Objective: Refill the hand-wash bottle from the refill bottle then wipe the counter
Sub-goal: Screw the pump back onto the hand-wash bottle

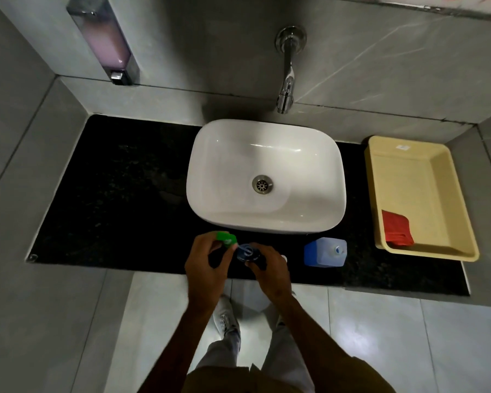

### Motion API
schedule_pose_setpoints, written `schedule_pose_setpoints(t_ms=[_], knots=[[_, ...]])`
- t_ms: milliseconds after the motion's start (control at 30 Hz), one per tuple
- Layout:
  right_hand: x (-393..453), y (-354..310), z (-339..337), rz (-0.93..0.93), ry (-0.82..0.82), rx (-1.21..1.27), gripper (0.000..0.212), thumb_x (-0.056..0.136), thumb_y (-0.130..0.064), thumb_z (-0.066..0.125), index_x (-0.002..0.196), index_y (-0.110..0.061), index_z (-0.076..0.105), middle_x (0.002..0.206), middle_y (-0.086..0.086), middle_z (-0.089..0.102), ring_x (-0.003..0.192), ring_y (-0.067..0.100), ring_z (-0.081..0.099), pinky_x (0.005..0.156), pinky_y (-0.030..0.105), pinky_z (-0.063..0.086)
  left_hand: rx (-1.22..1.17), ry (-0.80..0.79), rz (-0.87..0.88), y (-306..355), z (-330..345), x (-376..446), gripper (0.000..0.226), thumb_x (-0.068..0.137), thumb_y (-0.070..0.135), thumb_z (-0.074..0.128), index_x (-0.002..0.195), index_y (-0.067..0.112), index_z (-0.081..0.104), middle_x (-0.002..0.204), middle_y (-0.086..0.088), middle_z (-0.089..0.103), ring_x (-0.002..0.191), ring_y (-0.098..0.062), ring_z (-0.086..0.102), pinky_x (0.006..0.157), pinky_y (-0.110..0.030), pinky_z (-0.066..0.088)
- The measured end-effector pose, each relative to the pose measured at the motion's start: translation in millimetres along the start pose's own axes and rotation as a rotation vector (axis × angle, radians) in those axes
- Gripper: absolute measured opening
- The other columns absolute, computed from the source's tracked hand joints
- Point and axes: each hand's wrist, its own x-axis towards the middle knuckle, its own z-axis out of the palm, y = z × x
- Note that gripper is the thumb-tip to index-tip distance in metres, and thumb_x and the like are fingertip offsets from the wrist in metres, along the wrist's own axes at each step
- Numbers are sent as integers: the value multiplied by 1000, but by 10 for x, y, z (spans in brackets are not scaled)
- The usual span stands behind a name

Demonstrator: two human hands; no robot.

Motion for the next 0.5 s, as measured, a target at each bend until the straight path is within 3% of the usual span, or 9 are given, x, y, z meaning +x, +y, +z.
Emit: schedule_pose_setpoints(t_ms=[233, 367, 500], knots=[[24, 30, -17, -36, -4, -18, 40, 87, -31, 76, 125, -28, 65, 124, -5, 68, 113, 14, 64, 94, 32, 55, 316, -185, 73, -251, 381, -139, 37, 84, 19, 80, 119, 17, 66, 120, 0, 57, 113, -11, 57, 97, -22, 51], [39, 46, -39, -59, -24, -24, 42, 88, -29, 75, 128, -25, 65, 126, -3, 67, 115, 16, 64, 97, 35, 54, 376, -224, 7, -316, 458, -142, 33, 87, 11, 75, 118, 18, 68, 118, 1, 55, 113, -15, 54, 97, -35, 53], [49, 53, -51, -70, -32, -26, 41, 87, -24, 75, 127, -25, 65, 124, -3, 68, 112, 15, 65, 94, 31, 55, 294, -265, 5, -325, 429, -88, 44, 85, -5, 69, 121, 21, 68, 117, 16, 54, 116, -10, 55, 103, -25, 49]])
